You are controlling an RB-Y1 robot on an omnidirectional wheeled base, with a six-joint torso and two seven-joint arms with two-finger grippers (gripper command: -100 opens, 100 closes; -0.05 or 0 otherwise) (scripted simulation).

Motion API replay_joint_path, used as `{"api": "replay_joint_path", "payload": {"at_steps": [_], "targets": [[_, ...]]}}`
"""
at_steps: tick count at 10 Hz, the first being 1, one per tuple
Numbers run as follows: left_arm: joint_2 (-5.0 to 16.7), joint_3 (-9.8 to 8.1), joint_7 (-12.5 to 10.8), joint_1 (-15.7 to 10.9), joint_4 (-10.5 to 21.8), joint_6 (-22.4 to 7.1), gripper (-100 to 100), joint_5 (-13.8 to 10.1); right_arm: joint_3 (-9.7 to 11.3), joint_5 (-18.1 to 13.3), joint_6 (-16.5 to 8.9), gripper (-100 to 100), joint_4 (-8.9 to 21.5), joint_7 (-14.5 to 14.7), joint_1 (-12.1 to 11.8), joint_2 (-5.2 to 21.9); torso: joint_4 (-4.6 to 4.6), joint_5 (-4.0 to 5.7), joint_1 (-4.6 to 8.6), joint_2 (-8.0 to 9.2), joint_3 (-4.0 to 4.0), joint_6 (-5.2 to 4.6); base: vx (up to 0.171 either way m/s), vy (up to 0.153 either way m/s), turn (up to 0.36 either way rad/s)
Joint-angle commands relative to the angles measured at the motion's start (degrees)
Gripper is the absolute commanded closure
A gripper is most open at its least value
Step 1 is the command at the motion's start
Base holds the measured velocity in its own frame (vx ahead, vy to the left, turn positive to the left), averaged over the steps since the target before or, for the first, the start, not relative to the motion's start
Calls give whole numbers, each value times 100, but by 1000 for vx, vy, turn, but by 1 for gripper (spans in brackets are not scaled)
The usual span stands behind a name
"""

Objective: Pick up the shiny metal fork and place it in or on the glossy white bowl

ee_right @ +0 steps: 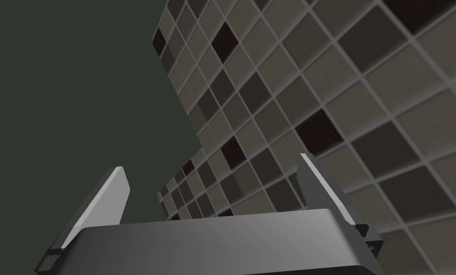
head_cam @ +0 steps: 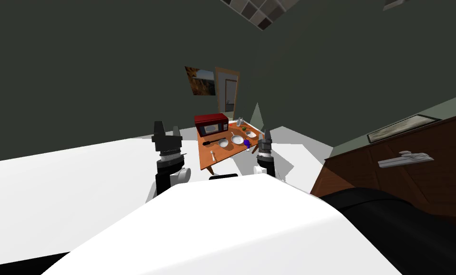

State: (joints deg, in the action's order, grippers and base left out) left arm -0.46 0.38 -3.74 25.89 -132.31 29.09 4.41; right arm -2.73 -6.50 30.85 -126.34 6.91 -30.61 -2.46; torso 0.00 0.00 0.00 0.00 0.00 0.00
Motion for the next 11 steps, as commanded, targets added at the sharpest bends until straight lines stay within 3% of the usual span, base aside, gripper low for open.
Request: {"api": "replay_joint_path", "payload": {"at_steps": [1, 5, 11], "targets": [[207, 10, 8, 7, 58, -8, -100, 11, 0, 0, 0, 0, 0, 0, 0, 0, 0, 0, 0, 0, 0, 0, -40, -12, -18], [765, 88, 46, 58, 389, -55, -100, 70, 1, 0, 0, 0, 0, 0, 1, -1, -6, 3, 14, 29, -17, -1, -80, -34, -47], [1424, 304, 116, 200, 1212, -163, -100, 210, 0, 0, 0, 0, 0, 0, 1, 0, -7, 1, 3, 31, -18, 0, -75, -20, -83]]}}
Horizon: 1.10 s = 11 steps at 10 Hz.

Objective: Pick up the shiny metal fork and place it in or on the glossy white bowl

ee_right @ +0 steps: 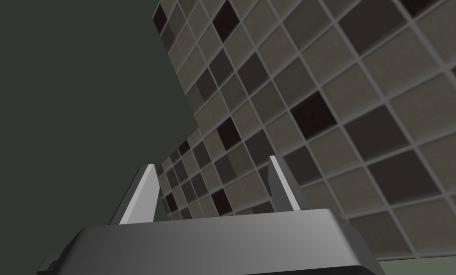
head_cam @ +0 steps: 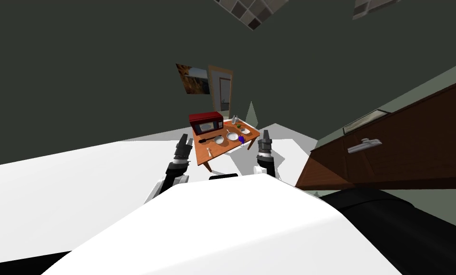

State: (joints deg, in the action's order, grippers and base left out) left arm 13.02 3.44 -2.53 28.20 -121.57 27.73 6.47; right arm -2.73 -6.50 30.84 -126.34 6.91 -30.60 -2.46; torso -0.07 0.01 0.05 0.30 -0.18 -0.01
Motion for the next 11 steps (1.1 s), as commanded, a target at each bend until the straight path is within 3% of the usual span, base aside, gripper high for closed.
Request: {"api": "replay_joint_path", "payload": {"at_steps": [1, 2, 7, 11], "targets": [[165, 41, 9, -3, 286, -49, -100, 30, 0, 0, 0, 0, 0, 0, 0, 0, 0, 0, 0, 0, 0, 0, -83, -42, -115], [165, 41, 9, -3, 302, -49, -100, 30, 0, 0, 0, 0, 0, 0, 0, 0, 0, 2, 8, 2, -1, 0, -59, -30, -30], [538, 218, 126, 115, 1168, -207, -100, 173, 0, 0, 0, 0, 0, 0, 0, 0, 2, 0, 2, -8, 4, 0, -51, -26, -118], [759, 251, 262, 142, 1853, -351, -100, 268, 0, 0, 0, 0, 0, 0, -1, 0, 5, 1, 0, -26, 14, 1, -14, -35, -105]]}}
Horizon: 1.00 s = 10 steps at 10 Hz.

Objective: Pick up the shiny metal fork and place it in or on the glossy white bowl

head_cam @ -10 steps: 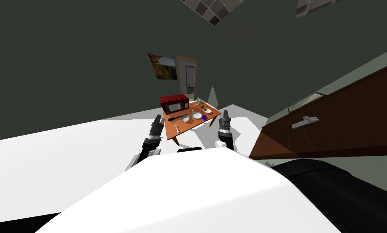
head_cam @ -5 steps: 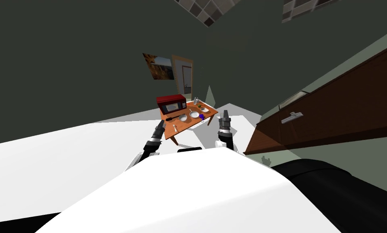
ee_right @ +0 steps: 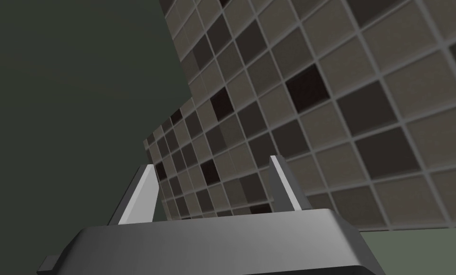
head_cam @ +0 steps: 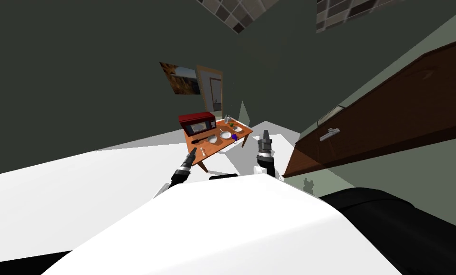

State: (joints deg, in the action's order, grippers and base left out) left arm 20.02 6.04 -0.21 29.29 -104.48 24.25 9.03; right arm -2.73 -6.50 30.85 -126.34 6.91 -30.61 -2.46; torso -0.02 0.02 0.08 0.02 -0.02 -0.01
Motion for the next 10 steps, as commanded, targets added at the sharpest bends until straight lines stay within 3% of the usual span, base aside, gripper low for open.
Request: {"api": "replay_joint_path", "payload": {"at_steps": [1, 10], "targets": [[133, -15, 89, 33, 286, -62, -100, 46, 0, 0, 0, 0, 0, 0, 0, 0, 0, 0, 0, 0, 0, 0, 8, -50, -180], [473, -162, 487, -38, 1534, -423, -100, 231, -1, 0, 0, 0, 0, 0, -1, 0, 3, -1, -6, -17, 9, 3, 36, -28, -107]]}}
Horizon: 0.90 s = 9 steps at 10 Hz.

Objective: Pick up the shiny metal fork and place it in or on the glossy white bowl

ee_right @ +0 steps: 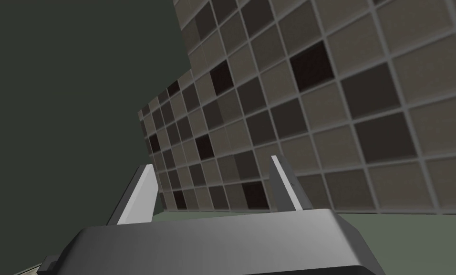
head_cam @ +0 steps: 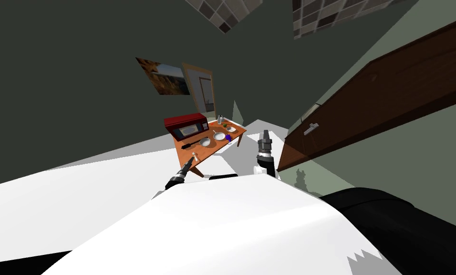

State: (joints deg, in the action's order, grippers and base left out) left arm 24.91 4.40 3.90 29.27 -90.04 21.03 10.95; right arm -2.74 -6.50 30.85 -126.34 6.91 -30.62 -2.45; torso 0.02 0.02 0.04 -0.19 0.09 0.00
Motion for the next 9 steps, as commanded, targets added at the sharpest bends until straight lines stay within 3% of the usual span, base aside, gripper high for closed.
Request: {"api": "replay_joint_path", "payload": {"at_steps": [1, 4, 6, 9], "targets": [[44, -47, 173, -61, 286, -185, -100, 78, 0, 0, 0, 0, 0, 0, 0, 0, 0, 0, 0, 0, 0, 0, 84, -39, -208], [101, -101, 272, -88, 649, -272, -100, 117, 0, 0, 0, 0, 0, 0, 0, 0, 2, 0, -2, -10, 6, -1, 70, -18, -103], [209, -217, 475, -148, 1104, -448, -100, 195, 0, 0, 0, 0, 0, 0, -1, 0, 2, 0, -1, -9, 5, 1, 96, -25, -183], [259, -277, 576, -180, 1414, -535, -100, 233, 0, 0, 0, 0, 0, 0, 0, 0, 2, 1, 4, -7, 4, 1, 68, -19, -103]]}}
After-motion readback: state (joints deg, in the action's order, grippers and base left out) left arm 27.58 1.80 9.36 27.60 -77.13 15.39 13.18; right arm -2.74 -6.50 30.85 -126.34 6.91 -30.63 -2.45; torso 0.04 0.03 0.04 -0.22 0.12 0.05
